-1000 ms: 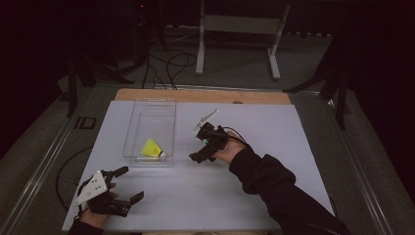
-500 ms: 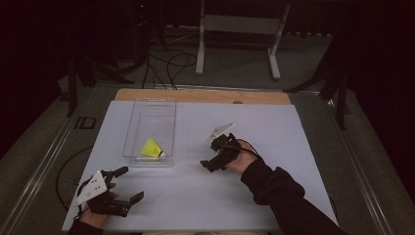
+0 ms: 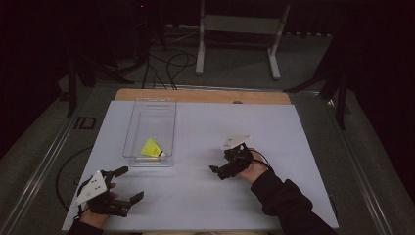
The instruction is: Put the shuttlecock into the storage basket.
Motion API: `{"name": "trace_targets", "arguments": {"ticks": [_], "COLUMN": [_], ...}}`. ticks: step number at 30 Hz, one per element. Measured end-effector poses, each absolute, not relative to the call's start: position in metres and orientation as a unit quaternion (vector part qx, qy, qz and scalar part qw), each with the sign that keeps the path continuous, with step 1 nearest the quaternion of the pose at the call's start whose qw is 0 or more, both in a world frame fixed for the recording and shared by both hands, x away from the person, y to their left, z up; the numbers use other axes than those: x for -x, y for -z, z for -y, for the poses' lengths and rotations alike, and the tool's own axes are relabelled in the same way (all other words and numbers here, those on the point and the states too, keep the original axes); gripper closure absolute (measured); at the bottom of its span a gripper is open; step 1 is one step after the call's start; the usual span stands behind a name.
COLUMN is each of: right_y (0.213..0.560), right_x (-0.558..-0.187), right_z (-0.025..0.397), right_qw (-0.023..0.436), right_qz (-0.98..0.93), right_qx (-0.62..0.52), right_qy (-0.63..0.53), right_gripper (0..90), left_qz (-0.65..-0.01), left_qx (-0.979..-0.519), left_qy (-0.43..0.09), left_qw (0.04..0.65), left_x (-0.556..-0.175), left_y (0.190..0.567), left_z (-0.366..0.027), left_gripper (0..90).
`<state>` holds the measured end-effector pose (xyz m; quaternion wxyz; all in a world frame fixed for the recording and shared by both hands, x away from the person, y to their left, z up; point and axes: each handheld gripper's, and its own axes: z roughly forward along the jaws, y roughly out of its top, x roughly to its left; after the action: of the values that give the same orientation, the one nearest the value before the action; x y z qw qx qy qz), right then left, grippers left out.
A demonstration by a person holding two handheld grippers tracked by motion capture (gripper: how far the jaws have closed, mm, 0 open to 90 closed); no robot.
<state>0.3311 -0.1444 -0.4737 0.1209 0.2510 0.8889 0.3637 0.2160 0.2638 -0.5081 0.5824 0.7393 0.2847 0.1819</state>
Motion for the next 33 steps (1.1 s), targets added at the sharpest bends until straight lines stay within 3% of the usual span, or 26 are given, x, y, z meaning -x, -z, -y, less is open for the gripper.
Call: {"name": "trace_targets", "arguments": {"ticks": [18,33], "right_y": [0.493,0.499], "right_x": [-0.303,-0.28], "right_z": [0.192,0.247], "right_qw": [0.144,0.201], "right_qz": [-0.864,-0.815], "right_qx": [-0.265,-0.3], "right_qy": [-0.403,-0.453], "right_gripper": [7.3,7.3], "left_qz": [-0.285,-0.284], "left_qx": [-0.739,-0.739], "left_qy": [-0.181,-0.181], "left_qw": [0.583,0.583], "left_x": [-0.216,-0.216], "left_y": [0.508,0.508], "left_z": [-0.264,-0.264], "left_gripper": [0.0,0.0]}}
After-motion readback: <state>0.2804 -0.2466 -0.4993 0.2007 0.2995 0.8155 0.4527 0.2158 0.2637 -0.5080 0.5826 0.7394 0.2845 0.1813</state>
